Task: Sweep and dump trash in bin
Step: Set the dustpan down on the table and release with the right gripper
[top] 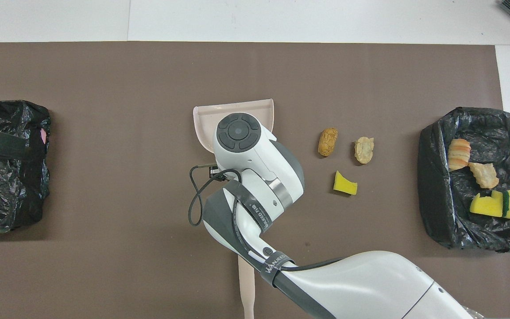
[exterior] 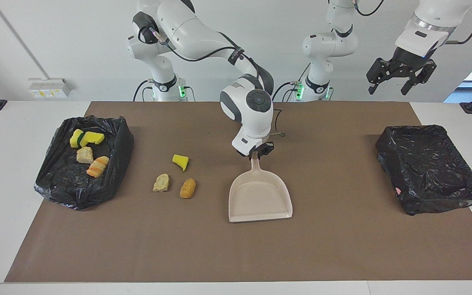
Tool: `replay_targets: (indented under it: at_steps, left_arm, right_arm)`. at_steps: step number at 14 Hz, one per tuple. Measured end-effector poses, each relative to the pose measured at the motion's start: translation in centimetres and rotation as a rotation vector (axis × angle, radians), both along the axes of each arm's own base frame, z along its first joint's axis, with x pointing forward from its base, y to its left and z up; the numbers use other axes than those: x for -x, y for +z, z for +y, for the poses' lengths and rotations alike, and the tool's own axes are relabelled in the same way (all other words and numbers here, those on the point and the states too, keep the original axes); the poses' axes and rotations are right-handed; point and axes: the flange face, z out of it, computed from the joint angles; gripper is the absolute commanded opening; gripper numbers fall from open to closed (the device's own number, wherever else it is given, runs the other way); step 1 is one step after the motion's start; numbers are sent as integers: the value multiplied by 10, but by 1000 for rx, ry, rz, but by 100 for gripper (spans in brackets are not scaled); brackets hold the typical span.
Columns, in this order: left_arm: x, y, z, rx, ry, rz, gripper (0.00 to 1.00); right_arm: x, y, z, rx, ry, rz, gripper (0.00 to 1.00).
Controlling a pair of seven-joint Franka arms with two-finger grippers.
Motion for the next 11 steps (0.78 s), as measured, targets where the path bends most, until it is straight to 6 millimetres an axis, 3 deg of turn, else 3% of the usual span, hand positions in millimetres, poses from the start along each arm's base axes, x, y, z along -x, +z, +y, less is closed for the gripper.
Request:
replay_targets:
  at_steps: [2, 7, 9, 11]
  left_arm:
    - [0, 0, 0, 0, 0, -3, 100]
    - [-11, -10, -11, 8, -23, -12, 100]
    - [-23, -22, -34, 17, -65, -35, 100]
    - [-31, -42, -77, 25, -121, -33, 100]
  right_arm:
    - [7, 18, -5, 26, 8, 20, 100]
    - [42, 109, -35, 41, 44, 115, 100]
    - [72, 128, -36, 22, 51, 159, 100]
    - [112, 130, -33, 5, 66, 217, 100]
